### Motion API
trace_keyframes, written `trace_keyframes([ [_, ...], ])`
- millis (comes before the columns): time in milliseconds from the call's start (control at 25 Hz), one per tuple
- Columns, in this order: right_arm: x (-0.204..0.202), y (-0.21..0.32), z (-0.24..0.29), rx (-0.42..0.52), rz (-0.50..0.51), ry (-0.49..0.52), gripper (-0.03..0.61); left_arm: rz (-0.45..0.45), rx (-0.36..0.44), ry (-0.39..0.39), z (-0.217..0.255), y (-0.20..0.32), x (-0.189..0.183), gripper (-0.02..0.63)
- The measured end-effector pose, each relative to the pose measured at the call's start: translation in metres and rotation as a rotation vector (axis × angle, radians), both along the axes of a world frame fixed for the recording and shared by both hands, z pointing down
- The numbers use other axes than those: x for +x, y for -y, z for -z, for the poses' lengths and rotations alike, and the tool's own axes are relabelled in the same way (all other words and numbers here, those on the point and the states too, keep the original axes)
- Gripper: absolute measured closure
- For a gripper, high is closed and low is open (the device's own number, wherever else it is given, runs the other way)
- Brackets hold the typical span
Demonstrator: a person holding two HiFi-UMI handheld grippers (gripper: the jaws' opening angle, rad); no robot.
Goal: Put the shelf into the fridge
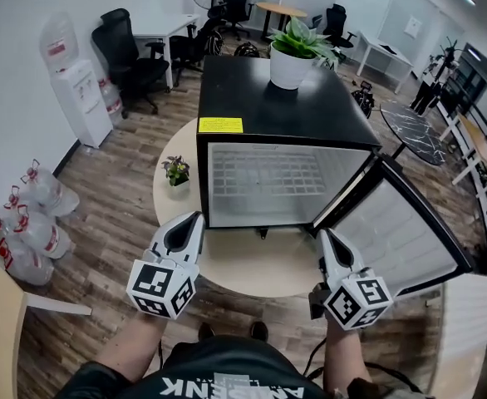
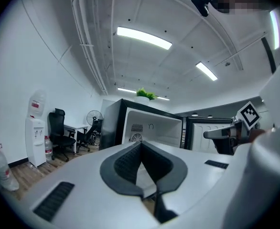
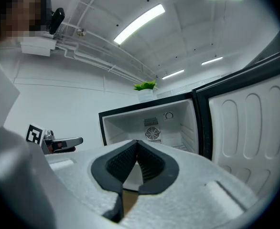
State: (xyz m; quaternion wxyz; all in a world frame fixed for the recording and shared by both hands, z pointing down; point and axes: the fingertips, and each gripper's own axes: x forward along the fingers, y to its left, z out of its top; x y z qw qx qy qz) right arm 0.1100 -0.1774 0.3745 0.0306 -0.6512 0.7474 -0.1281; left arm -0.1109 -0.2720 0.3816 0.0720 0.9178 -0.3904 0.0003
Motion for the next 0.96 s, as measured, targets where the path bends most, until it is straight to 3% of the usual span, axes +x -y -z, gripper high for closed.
trace_keyframes([
  [280,0.018,0.0,0.013,0.019,0.022,-0.033,0.572,0.019,-0.004,-0.045,0.017,-0.007,0.008,0.612],
  [600,0.024,0.0,0.019,0.05,0.077,-0.019,0.572,0.073,0.029,0.007,0.023,-0.014,0.013,0.613],
  [960,0.036,-0.003,0.018,0.027,0.064,-0.021,0.572,0.116,0.024,-0.038,0.027,-0.02,0.016,0.612],
])
